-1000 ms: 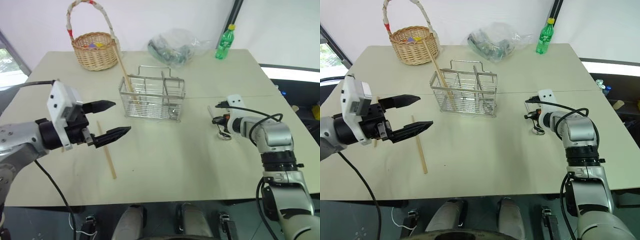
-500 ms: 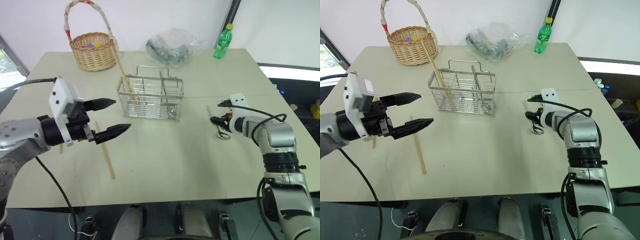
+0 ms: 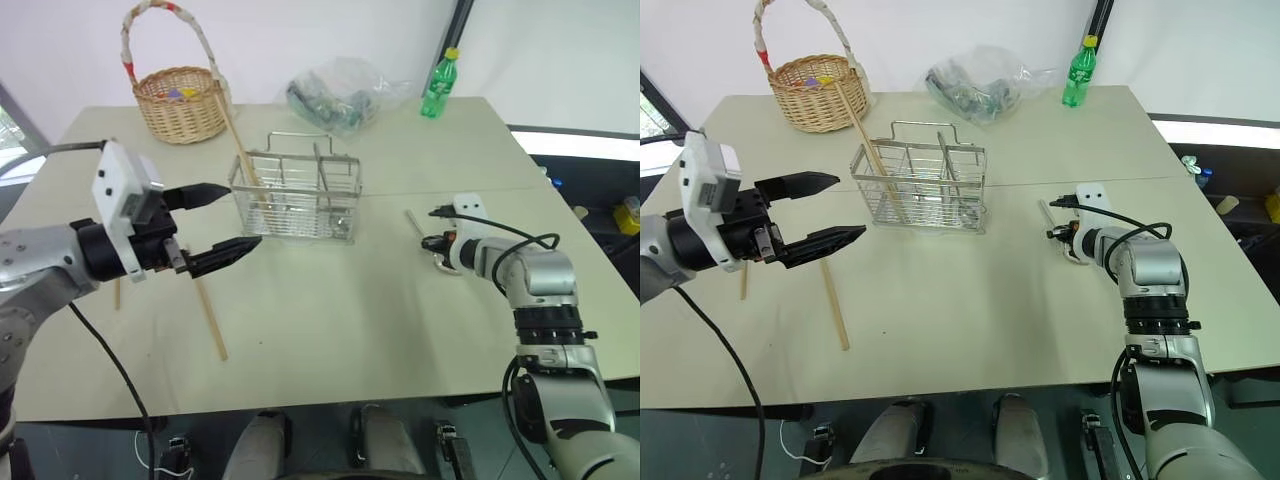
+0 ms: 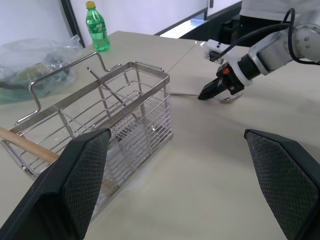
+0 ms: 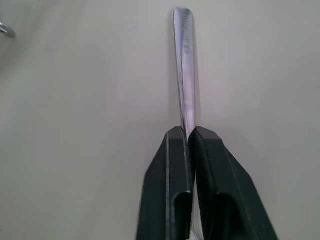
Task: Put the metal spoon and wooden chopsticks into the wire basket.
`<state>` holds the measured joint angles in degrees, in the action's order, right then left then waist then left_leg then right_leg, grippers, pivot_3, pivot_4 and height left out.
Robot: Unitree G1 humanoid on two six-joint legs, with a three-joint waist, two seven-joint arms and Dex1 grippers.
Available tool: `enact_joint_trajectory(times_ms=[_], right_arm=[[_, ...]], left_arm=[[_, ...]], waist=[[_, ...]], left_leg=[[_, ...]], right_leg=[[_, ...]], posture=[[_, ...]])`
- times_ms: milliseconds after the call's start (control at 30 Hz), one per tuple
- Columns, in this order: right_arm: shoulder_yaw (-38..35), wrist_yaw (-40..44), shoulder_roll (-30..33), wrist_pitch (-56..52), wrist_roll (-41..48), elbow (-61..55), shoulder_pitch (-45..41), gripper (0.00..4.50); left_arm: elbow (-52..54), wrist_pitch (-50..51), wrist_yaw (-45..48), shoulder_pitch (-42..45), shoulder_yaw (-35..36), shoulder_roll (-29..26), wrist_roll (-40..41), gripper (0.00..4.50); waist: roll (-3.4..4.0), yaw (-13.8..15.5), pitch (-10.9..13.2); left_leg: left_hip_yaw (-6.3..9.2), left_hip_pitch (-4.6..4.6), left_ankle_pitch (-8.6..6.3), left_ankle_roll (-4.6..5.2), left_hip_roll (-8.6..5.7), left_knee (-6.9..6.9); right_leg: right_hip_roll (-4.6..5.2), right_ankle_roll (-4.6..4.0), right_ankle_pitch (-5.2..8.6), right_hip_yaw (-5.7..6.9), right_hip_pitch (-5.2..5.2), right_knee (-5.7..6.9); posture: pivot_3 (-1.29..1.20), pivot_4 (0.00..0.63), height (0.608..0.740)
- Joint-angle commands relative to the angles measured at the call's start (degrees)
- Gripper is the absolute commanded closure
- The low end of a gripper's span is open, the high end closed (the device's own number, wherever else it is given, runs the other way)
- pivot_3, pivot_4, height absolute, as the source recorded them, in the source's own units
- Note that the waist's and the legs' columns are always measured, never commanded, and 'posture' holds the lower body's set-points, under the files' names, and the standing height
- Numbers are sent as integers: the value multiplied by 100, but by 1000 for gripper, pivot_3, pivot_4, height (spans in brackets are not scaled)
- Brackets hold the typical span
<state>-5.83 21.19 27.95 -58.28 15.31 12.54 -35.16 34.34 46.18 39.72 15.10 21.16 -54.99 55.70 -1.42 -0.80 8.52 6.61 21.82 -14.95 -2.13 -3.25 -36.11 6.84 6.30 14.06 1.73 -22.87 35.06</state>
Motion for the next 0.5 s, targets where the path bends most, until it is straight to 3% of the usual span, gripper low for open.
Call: enact_joint_trajectory(times_ms=[33, 300, 400, 500], right_arm=[[9, 50, 19, 85, -27, -37, -58, 4480], [-222, 270, 288, 877, -28, -670, -264, 4480], [-484, 310, 212, 1084, 248, -1040, -655, 4480], [-915, 114, -256, 1118, 822, -1346, -1473, 4480]], left_arm=[[30, -23, -3, 52, 143, -75, 22, 0], [-37, -54, 5, 57, 135, -60, -19, 0], [-83, -79, 10, 94, 93, -53, -55, 0], [-160, -126, -10, 200, 14, -17, -113, 0]], waist=[[0, 1, 0], [13, 2, 9], [15, -9, 13], [17, -40, 15]], left_leg=[[0, 0, 0, 0, 0, 0], [0, 0, 0, 0, 0, 1], [0, 2, 0, 0, 0, 2], [0, -1, 0, 0, 1, 5]], right_leg=[[0, 0, 0, 0, 1, 0], [0, 1, 0, -2, -1, 0], [0, 11, -5, -2, -3, 1], [-2, 13, -7, -4, -8, 2]], posture=[[0, 150, 674], [0, 150, 674], [0, 150, 674], [0, 150, 674]])
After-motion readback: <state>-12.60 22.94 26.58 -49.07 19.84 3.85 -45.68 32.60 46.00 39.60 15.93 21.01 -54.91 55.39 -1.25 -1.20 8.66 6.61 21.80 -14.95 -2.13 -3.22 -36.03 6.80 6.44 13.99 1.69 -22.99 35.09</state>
